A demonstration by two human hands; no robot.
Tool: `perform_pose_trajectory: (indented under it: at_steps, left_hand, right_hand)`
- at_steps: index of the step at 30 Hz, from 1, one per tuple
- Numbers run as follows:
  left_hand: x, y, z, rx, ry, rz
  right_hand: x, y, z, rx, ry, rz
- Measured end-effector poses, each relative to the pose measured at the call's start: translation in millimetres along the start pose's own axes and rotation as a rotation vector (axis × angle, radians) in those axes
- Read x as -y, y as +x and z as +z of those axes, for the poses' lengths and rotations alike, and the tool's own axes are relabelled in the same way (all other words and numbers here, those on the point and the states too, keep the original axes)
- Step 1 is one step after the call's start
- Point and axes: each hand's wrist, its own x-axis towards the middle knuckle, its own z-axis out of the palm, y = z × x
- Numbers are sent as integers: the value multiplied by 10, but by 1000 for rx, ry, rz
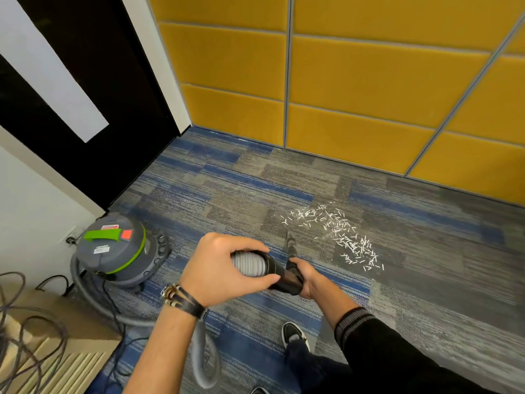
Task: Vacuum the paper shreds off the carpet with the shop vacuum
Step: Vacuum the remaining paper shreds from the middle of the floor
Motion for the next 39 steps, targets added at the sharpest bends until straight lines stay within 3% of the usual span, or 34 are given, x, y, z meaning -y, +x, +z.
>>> perform_pose_trajectory:
  at_steps: [8,14,25,33,39]
  left_hand:
    - [-116,191,384,114,-92,31]
    - [139,108,534,113,-106,-104]
    - [-86,325,491,99,-87,49]
    - [120,427,530,130,-156,-60]
    - [22,348,459,82,-93,-9]
  right_hand:
    - [15,22,-561,-62,61,-18]
    - [-94,140,-1024,-246,-36,18]
    - [135,168,-648,-76,43,23]
    - [139,92,-977,-226,-3,40]
    - [256,136,-707,-163,-48,41]
